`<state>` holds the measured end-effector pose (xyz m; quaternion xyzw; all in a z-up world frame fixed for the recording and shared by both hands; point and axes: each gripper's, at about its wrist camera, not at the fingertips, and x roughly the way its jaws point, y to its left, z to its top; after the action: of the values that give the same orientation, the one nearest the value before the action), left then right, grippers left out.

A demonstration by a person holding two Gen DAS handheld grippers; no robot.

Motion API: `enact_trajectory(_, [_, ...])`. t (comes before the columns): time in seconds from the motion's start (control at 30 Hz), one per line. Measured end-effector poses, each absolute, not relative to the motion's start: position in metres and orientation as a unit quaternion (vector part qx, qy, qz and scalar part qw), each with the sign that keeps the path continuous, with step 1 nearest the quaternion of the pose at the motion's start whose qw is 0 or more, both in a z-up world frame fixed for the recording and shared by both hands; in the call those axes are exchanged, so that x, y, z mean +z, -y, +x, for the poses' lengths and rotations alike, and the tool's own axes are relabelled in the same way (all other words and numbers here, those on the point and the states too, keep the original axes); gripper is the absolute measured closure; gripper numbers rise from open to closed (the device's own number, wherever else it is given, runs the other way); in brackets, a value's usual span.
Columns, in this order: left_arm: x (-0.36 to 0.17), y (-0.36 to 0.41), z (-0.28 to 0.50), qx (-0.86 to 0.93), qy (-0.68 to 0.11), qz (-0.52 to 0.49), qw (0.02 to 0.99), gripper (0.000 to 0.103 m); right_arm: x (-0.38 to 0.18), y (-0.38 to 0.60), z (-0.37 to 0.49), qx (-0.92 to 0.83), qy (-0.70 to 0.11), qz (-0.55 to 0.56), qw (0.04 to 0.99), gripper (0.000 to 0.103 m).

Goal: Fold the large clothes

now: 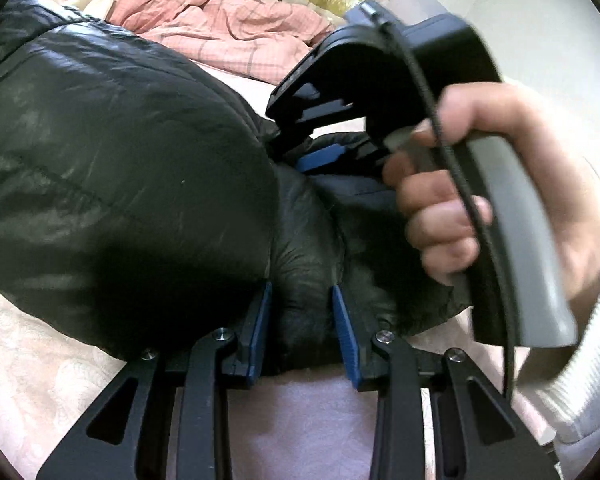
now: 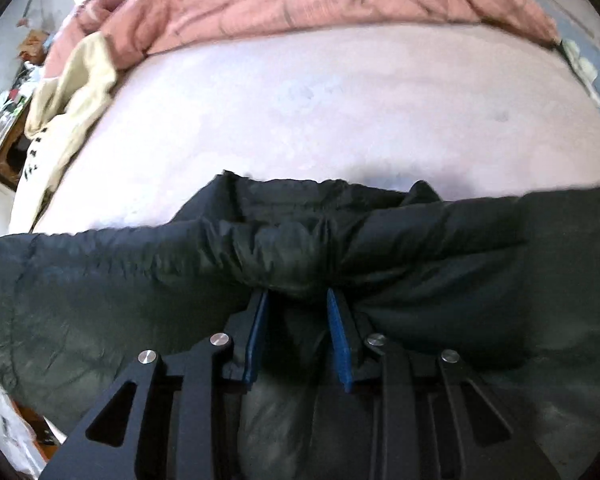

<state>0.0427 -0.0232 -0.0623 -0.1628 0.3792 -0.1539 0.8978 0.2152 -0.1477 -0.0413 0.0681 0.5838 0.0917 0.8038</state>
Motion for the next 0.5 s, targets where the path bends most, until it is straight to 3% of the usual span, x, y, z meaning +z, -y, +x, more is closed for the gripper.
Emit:
enact_trajectory(0.37, [-0.060,0.031,0.029,-0.150,-0.371,-0.150,0.904,0.071,-0.036,0.151,0.231,0.118,-0.553,0.068,0.822,0.072])
enact_trajectory(0.5, [-0.063,0.029,0.027,-0.151,-0.370,-0.150,0.904,0.071,-0.002,0.156,0.197,0.120,-0.510,0.106,0.845,0.072])
